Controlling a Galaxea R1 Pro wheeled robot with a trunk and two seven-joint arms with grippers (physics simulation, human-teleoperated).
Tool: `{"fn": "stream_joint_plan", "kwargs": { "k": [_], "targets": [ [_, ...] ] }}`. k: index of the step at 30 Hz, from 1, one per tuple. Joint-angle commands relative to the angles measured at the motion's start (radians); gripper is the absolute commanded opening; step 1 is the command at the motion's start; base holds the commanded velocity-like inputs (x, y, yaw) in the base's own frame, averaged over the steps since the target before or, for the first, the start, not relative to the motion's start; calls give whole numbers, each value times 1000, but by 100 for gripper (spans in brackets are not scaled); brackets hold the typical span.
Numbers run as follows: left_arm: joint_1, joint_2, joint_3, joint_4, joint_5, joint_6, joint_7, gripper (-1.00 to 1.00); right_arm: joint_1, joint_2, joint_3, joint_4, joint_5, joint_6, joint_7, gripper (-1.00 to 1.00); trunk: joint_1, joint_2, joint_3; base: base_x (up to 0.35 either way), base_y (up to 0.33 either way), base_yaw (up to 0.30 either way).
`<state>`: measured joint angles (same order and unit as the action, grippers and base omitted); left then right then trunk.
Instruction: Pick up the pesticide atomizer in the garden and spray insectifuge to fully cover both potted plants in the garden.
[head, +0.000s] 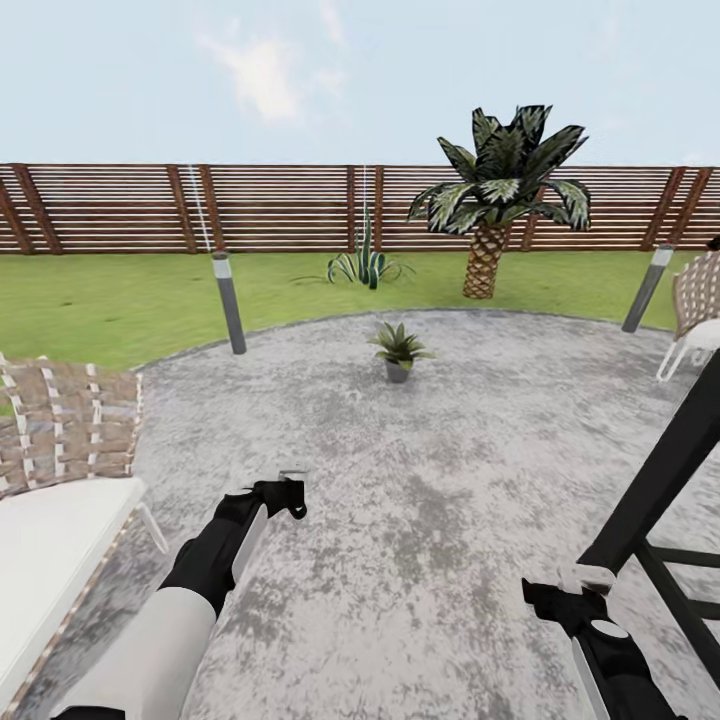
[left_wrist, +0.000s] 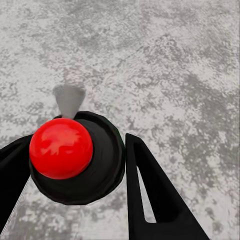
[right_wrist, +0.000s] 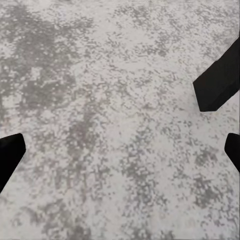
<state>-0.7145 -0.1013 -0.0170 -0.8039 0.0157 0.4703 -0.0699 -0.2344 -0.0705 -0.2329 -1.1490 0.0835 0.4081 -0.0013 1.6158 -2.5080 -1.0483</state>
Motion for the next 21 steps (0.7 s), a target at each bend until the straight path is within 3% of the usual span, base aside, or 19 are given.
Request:
{"fn": "stream_joint_plan", "kwargs": {
  "k": [1, 21],
  "targets": [
    [0, 0, 0, -1, 1, 6, -1, -100, 0, 0, 1, -1, 9, 6, 1, 100, 0, 0, -1, 338, 0, 0],
    [0, -1, -1, -1, 1, 6, -1, -100, 0, 1, 1, -1, 10, 6, 0, 100, 0, 0, 9, 338, 0, -43]
  ]
}}
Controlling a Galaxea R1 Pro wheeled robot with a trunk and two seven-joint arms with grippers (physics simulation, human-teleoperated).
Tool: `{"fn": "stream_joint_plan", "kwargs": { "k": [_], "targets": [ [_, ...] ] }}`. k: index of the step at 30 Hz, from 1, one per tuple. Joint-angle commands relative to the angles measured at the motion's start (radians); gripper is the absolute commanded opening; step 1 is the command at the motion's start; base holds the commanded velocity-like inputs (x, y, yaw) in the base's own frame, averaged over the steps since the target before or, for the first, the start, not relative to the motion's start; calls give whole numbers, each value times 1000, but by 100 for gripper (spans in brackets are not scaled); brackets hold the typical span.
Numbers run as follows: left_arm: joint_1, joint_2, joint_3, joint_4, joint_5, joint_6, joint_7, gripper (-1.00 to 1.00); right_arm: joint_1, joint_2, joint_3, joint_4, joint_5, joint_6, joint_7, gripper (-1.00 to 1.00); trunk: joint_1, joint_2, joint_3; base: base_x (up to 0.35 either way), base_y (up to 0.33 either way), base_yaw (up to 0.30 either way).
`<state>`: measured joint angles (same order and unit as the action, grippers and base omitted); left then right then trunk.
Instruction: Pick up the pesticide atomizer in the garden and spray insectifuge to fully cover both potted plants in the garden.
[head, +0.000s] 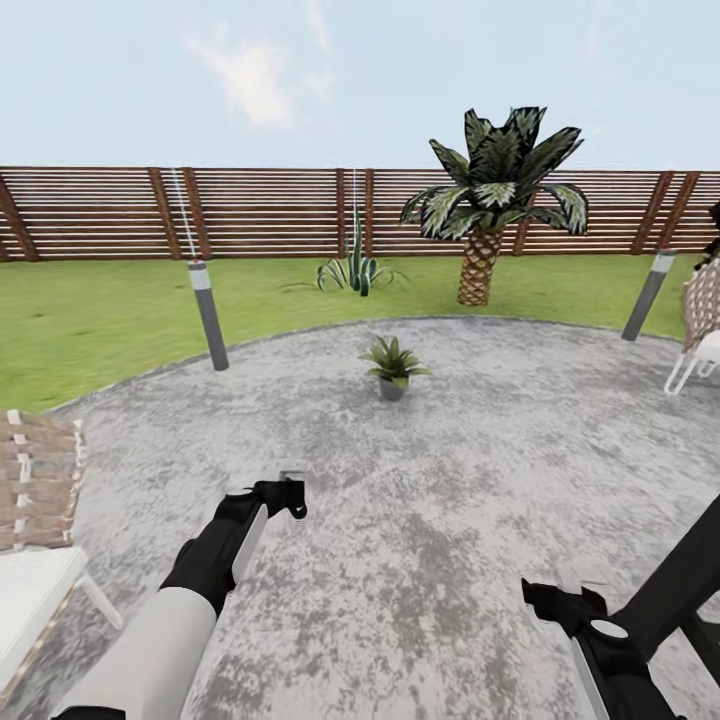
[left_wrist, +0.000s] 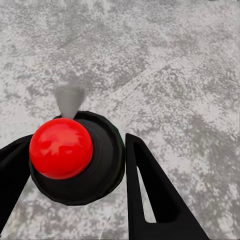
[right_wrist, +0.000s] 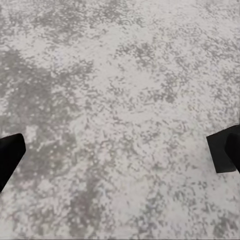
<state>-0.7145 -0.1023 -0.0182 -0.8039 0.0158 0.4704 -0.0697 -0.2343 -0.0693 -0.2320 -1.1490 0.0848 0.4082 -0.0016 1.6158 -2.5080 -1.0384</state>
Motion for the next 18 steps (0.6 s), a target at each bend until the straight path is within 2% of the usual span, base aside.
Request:
{"fn": "stream_joint_plan", "kwargs": {
  "k": [1, 5, 11, 18],
  "targets": [
    [0, 0, 0, -1, 1, 5, -1, -100, 0, 0, 0, -1, 9, 6, 0, 100, 0, 0, -1, 338, 0, -1],
    [0, 0, 0, -1, 1, 5, -1, -100, 0, 0, 0, -1, 9, 7, 0, 100, 0, 0, 0, 338, 0, -39],
    [0, 0, 0, -1, 1, 6, -1, -100, 0, 0, 1, -1, 9, 7, 0, 100, 0, 0, 5, 338, 0, -148],
    [0, 0, 0, -1, 1, 6, -1, -100, 0, -1, -1, -1, 9, 7, 0, 100, 0, 0, 5, 338, 0, -22]
  ]
}}
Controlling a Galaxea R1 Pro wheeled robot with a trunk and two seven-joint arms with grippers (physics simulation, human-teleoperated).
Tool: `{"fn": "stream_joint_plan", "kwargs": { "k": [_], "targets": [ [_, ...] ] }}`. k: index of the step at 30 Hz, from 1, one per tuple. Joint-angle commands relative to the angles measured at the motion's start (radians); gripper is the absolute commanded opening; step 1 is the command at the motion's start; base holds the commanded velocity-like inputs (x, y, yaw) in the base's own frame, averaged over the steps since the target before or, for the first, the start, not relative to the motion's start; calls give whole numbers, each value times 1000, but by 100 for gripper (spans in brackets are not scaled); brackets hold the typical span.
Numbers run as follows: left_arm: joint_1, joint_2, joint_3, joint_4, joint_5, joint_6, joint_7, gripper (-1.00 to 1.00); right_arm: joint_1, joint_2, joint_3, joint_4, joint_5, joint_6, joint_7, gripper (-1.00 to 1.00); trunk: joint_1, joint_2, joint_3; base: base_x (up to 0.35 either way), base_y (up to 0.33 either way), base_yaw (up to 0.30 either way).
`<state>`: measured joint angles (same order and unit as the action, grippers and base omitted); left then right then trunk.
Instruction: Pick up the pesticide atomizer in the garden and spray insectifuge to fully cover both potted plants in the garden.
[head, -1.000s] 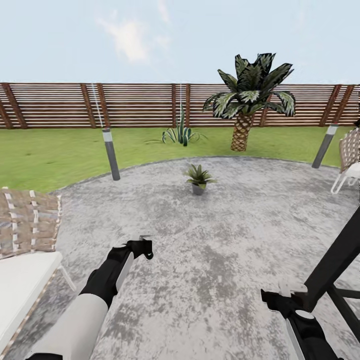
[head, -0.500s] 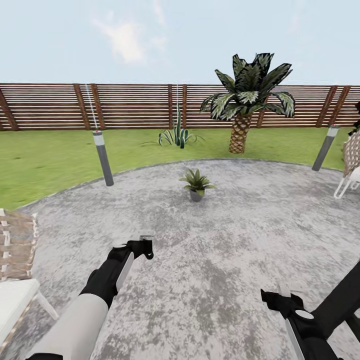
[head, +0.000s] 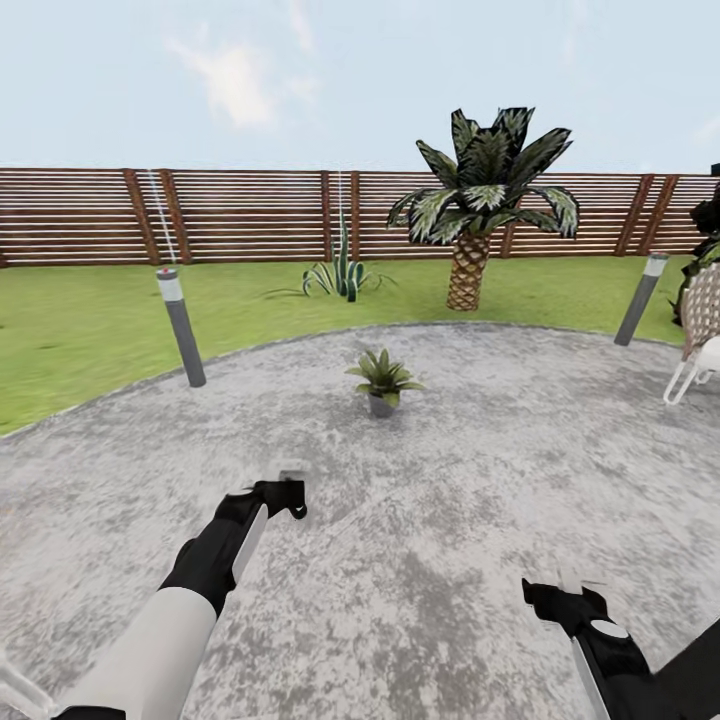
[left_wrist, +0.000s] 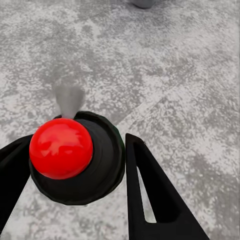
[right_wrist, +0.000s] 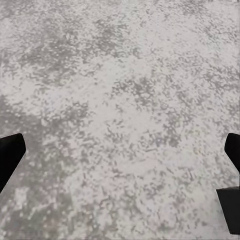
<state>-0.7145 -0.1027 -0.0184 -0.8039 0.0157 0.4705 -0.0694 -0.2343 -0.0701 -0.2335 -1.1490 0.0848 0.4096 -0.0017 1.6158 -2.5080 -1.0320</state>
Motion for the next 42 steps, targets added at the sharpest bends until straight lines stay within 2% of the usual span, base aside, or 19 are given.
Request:
{"fn": "stream_joint_plan", "kwargs": {
  "k": [1, 36, 42],
  "targets": [
    [0, 0, 0, -1, 1, 5, -1, -100, 0, 0, 0, -1, 9, 6, 0, 100, 0, 0, -1, 338, 0, -2],
    [0, 0, 0, -1, 1, 5, -1, -100, 0, -7, -3, -1, -1, 5, 3, 100, 0, 0, -1, 338, 0, 0],
    [0, 0, 0, -1, 1, 6, -2, -100, 0, -6, -3, -1, -2, 5, 3, 100, 0, 0, 1, 338, 0, -165]
  ]
}}
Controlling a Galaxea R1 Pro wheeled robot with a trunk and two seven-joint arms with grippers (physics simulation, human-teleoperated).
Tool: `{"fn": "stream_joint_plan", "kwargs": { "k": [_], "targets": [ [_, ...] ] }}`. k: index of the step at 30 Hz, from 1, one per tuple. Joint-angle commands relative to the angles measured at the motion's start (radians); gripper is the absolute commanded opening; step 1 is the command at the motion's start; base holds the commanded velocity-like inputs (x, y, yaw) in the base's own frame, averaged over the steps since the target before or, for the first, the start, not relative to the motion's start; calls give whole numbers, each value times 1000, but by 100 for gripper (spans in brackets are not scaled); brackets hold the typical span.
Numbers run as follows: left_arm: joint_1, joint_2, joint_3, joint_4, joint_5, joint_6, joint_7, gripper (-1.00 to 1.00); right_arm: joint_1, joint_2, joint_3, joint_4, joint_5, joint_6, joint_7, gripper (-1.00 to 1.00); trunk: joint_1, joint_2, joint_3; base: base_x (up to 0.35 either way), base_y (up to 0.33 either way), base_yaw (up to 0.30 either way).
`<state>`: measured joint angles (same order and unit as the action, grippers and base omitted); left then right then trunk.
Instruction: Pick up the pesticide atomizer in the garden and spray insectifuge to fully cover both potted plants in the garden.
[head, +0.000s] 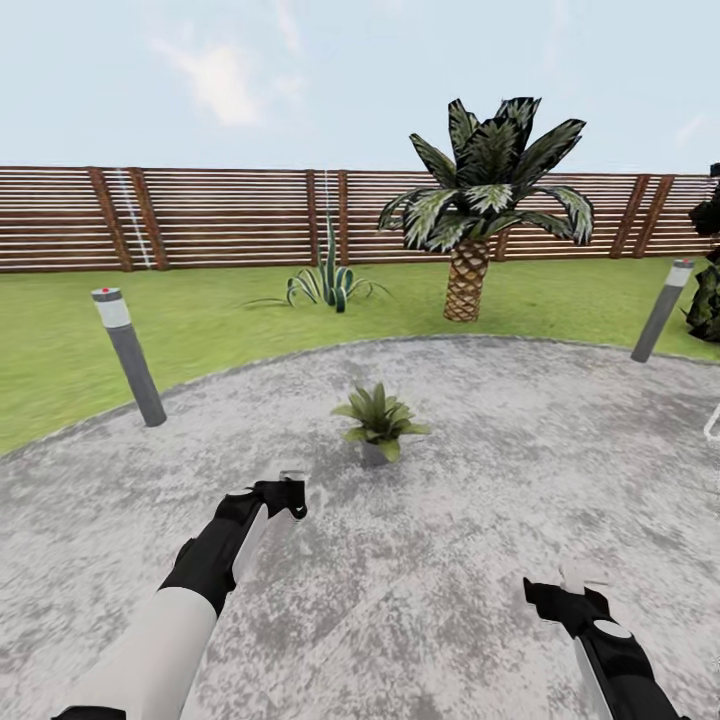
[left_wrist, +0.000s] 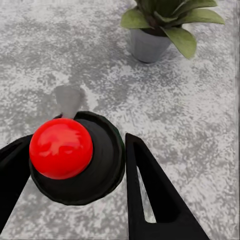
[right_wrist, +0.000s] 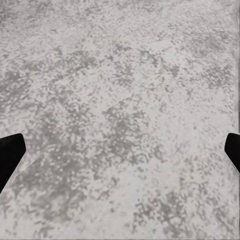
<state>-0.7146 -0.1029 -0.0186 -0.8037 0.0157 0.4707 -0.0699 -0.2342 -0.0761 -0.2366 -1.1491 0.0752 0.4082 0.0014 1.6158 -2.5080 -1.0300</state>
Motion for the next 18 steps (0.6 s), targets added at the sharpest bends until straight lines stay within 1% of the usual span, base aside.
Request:
{"fn": "stream_joint_plan", "kwargs": {
  "k": [1, 6, 18],
  "targets": [
    [0, 0, 0, -2, 1, 5, -1, -100, 0, 1, 0, -1, 8, 6, 0, 100, 0, 0, -1, 338, 0, -138],
    [0, 0, 0, -2, 1, 5, -1, -100, 0, 2, 0, -1, 8, 6, 0, 100, 0, 0, 0, 338, 0, -40],
    [0, 0, 0, -2, 1, 5, -1, -100, 0, 2, 0, -1, 8, 6, 0, 100, 0, 0, 0, 338, 0, -2]
  ]
}}
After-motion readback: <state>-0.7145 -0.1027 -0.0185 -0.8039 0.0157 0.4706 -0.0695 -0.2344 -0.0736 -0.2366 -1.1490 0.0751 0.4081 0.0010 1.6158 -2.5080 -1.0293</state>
